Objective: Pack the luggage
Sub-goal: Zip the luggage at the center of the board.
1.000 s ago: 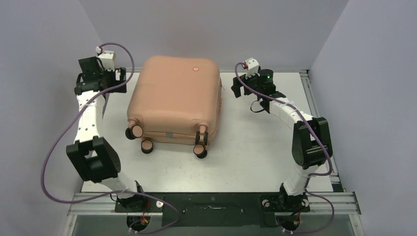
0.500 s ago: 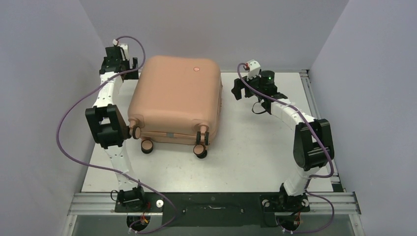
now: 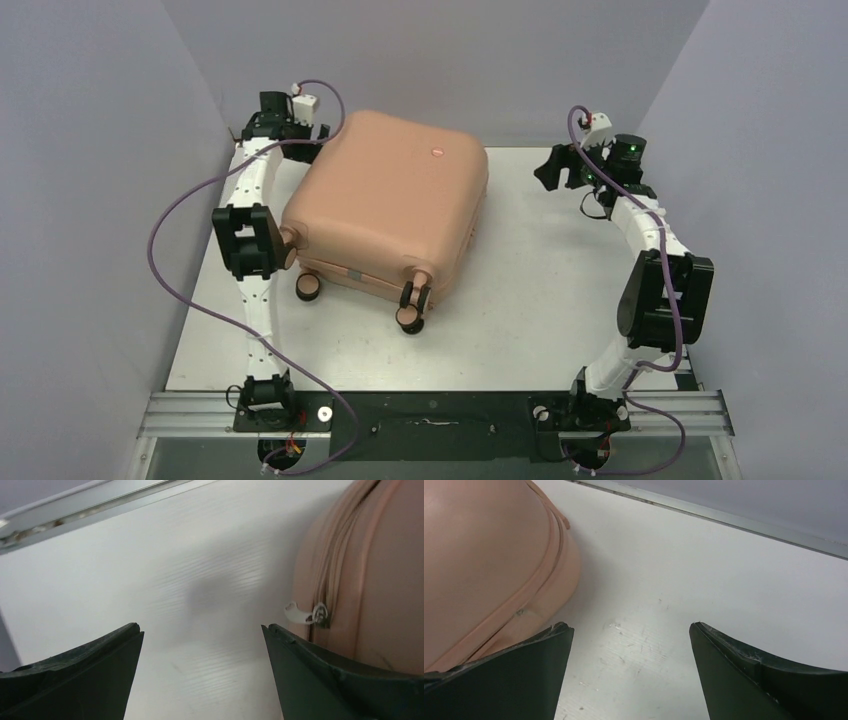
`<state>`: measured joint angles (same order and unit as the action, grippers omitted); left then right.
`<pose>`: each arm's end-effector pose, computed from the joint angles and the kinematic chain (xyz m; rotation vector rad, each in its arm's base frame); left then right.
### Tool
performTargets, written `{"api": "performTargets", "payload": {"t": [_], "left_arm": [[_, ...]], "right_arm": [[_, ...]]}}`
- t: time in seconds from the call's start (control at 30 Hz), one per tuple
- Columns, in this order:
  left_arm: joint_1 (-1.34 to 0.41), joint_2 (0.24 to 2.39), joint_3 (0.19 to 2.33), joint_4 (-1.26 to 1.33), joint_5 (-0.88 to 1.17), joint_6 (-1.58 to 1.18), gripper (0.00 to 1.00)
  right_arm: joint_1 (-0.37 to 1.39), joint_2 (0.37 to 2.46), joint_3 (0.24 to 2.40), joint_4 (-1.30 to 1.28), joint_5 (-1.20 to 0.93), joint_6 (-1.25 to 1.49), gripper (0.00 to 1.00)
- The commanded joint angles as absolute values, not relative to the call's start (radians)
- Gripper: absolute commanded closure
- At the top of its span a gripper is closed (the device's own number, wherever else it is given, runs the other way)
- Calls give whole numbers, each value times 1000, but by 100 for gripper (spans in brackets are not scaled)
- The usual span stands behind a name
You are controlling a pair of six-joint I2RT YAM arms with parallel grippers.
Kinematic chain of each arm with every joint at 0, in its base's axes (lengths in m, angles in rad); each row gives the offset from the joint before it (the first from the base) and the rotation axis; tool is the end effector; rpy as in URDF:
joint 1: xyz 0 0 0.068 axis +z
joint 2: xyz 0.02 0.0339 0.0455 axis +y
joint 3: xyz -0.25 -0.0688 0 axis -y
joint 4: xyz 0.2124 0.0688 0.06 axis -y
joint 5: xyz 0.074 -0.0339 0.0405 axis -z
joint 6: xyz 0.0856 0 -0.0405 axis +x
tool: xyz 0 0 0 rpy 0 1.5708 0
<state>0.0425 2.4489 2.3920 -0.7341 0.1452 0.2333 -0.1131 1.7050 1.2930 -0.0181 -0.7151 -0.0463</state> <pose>0.5395 0.0105 0.2081 0.2938 2.3331 -0.0365 0.4019 0.0108 0.2734 -0.3884 1.8983 0.6055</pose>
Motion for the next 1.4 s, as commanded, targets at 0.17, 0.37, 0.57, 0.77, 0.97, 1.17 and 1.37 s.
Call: {"api": "performTargets", "payload": {"t": [0.17, 0.37, 0.57, 0.77, 0.97, 1.17, 1.37], "left_arm": [[-288, 2422, 2454, -954, 472, 340, 4], [-239, 2371, 2600, -860, 341, 164, 4], [-80, 2084, 2381, -824, 437, 129, 4], [-37, 1739, 1985, -1014, 556, 427, 4], [-63, 1449, 1645, -1051, 414, 594, 4], [-175, 1328, 1421, -992, 224, 610, 4], [-247, 1343, 1368, -954, 195, 600, 4]], "right_arm": [[-109, 1500, 1148, -65, -712, -286, 10], [-168, 1259, 942, -87, -761, -462, 10], [-173, 1144, 859, -190, -837, -543, 10], [-70, 1186, 842, -114, -831, -464, 10], [36, 1253, 859, -37, -711, -396, 10], [-45, 1095, 910, -56, -618, -358, 10], [-74, 1028, 1029, -268, -481, -360, 10]]}}
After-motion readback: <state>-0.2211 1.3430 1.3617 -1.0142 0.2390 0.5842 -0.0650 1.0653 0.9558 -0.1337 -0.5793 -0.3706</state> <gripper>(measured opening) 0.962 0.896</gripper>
